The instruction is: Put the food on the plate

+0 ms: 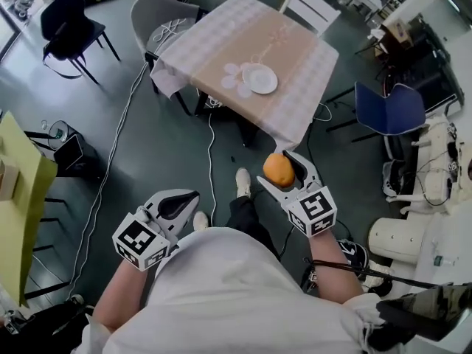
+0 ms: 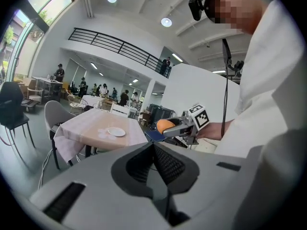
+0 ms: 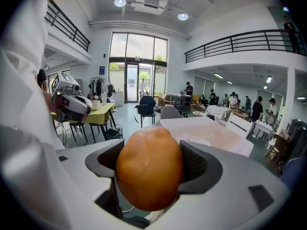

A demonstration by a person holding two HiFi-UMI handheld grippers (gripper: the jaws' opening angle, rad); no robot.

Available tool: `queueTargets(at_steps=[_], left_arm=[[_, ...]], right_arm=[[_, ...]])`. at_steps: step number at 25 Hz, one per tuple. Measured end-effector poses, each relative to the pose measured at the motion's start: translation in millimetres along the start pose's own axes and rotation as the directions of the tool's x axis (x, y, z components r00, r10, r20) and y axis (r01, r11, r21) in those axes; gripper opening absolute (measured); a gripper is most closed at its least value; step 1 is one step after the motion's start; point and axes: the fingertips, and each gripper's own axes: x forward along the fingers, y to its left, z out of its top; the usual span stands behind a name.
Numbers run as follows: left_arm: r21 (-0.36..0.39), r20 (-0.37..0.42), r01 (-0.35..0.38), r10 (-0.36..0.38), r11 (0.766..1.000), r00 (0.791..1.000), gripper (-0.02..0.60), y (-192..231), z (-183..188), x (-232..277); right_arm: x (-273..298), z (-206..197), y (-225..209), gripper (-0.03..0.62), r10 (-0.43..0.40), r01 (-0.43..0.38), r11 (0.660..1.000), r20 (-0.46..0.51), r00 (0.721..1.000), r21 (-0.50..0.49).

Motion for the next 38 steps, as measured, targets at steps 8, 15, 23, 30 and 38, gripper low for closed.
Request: queueTargets(at_steps=[8,15,23,30,38], left_arm=[[-0.030,0.020,-0.169,0.170,0.985,0.985,0.009,58.7,37.1,48.6],[-0.061,0.030,-0.294,0.297,0.954,0.955,0.009,94.7,74.2,106.0],[-0.116,-0.006,-0.463,0.466,0.879,0.885,0.009,111.1,81.4,135.8],[-0.160,-0.037,-0.560,0.562,0.813,0.826,0.009,112.8,81.6,132.9],[-0.172,-0.060,-0.607,0.607,0.776,0.793,0.009,117.1,84.3,132.4]], right_arm=[[87.8,3.7,-109.3,0.374,0.072,-0.073,0.996,-0.029,0.997,-0.049],[166.5,-3.3,-209.9,0.374,0.125,-0.131,0.986,-0.062,0.990,-0.100],[264.0,-45.0,-280.8,0.374,0.185,-0.206,0.968,-0.152,0.971,-0.144],[316.7,-63.0,-303.9,0.374,0.193,-0.229,0.956,-0.198,0.961,-0.181],[341.5,-75.4,-303.2,0.374,0.213,-0.260,0.942,-0.222,0.951,-0.210]])
